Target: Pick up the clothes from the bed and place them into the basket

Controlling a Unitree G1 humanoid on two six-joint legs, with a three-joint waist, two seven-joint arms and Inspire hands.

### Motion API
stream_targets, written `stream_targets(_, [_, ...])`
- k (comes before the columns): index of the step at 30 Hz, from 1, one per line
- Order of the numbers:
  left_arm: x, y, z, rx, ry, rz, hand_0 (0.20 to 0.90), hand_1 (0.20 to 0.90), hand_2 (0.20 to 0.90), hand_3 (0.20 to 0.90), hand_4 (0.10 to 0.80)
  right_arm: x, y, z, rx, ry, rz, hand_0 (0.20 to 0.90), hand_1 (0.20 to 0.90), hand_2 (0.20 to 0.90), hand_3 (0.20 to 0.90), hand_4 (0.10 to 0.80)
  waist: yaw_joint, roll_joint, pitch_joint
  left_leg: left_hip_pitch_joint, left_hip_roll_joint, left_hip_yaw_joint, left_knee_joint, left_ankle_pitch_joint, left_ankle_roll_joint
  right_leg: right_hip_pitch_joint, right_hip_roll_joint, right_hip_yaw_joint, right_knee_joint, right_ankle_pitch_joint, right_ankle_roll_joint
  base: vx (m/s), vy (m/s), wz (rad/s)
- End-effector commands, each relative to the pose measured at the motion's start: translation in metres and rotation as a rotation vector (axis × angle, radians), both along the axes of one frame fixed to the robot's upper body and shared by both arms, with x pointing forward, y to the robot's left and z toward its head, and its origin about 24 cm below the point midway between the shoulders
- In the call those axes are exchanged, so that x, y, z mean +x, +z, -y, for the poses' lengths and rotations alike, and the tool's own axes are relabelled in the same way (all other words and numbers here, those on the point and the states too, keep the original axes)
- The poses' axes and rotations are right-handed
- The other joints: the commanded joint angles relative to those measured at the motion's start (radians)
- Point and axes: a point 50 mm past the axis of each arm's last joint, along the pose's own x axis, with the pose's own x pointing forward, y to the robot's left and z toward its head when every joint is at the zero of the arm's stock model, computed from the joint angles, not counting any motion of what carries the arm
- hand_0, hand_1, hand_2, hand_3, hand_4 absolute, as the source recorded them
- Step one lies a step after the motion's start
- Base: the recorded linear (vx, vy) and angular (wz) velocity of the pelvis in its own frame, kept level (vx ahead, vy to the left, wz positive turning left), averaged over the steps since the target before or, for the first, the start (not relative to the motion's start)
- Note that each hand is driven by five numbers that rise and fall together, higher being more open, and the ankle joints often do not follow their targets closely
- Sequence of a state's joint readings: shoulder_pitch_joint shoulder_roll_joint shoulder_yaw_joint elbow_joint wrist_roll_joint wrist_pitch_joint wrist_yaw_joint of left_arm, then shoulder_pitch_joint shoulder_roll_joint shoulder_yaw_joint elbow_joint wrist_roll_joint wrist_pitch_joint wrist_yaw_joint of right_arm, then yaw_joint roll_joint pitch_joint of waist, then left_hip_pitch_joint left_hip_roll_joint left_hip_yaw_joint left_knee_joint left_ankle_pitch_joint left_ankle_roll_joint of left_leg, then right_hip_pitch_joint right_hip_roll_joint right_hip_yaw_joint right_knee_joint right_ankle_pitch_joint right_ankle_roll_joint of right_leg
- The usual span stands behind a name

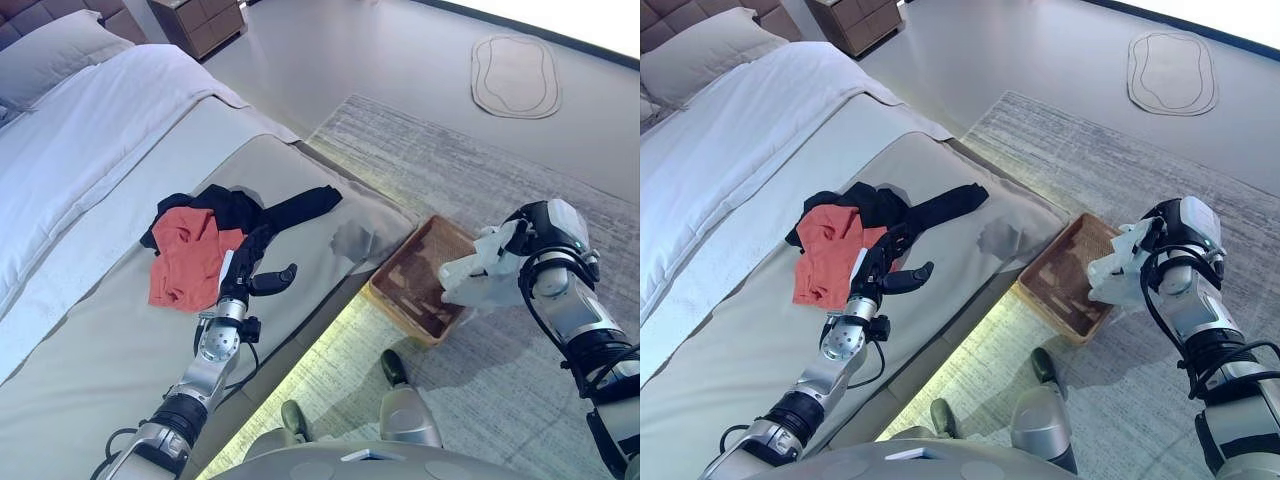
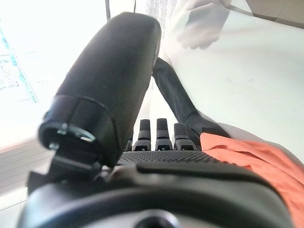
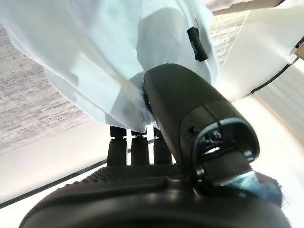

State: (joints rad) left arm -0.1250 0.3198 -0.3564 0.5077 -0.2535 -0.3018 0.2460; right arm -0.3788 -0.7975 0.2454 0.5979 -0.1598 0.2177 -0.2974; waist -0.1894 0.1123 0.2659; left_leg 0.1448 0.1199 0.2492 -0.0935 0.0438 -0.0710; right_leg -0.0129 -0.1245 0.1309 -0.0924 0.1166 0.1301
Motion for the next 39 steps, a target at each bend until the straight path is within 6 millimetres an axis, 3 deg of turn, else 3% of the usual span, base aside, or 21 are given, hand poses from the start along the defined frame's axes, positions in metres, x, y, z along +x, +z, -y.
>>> stream_targets(1, [0.028, 0.039, 0.007, 0.013, -0.058, 0.207, 0.900, 0.900, 0.900, 0.900, 0.800, 0.032, 0.056, -0.010, -0.104, 0.052, 0.194, 0.502, 0.502, 0.502, 0.436, 0.336, 0.031, -0.054, -0.047, 0.029, 0.044, -0.055, 0.006, -0.057, -0.027, -0.001, -0.039, -0.023, 0.068, -0.023, -0.014, 0.000, 0.000, 0.00])
stream_targets(2, [0.028, 0.040, 0.007, 0.013, -0.057, 0.207, 0.900, 0.900, 0.900, 0.900, 0.800, 0.031, 0.054, -0.008, -0.099, 0.043, 0.190, 0.900, 0.900, 0.900, 0.900, 0.800, 0.032, -0.055, -0.047, 0.028, 0.044, -0.056, 0.006, -0.056, -0.027, 0.000, -0.039, -0.025, 0.067, -0.022, -0.014, 0.000, 0.000, 0.00])
stream_targets(6, [0.028, 0.040, 0.005, 0.019, -0.062, 0.204, 0.900, 0.900, 0.900, 0.900, 0.800, 0.028, 0.046, -0.008, -0.085, 0.036, 0.189, 0.900, 0.900, 0.900, 0.900, 0.800, 0.038, -0.060, -0.050, 0.027, 0.047, -0.060, 0.006, -0.056, -0.027, 0.006, -0.039, -0.031, 0.062, -0.021, -0.014, 0.002, -0.032, 0.03])
stream_targets(24, [0.026, 0.037, 0.000, 0.024, -0.046, 0.196, 0.900, 0.900, 0.900, 0.900, 0.800, 0.031, 0.052, -0.019, -0.114, 0.084, 0.208, 0.900, 0.900, 0.900, 0.900, 0.800, 0.059, -0.084, -0.056, 0.024, 0.053, -0.074, 0.006, -0.051, -0.025, 0.013, -0.041, -0.048, 0.067, -0.024, -0.015, 0.005, 0.001, 0.01])
stream_targets(29, [0.025, 0.035, -0.001, 0.021, -0.030, 0.190, 0.900, 0.900, 0.900, 0.900, 0.800, 0.034, 0.063, -0.024, -0.119, 0.103, 0.267, 0.900, 0.900, 0.900, 0.900, 0.800, 0.067, -0.088, -0.053, 0.025, 0.050, -0.085, 0.006, -0.053, -0.022, 0.020, -0.044, -0.051, 0.067, -0.025, -0.016, 0.030, 0.022, 0.07])
stream_targets(39, [0.016, 0.028, -0.012, 0.042, -0.006, 0.171, 0.900, 0.900, 0.900, 0.900, 0.800, 0.052, 0.114, -0.056, -0.217, 0.250, 0.407, 0.900, 0.900, 0.900, 0.900, 0.800, 0.150, -0.117, -0.063, 0.006, 0.043, -0.164, 0.006, -0.041, -0.016, 0.040, -0.049, -0.105, 0.074, -0.045, -0.028, 0.051, -0.016, 0.12])
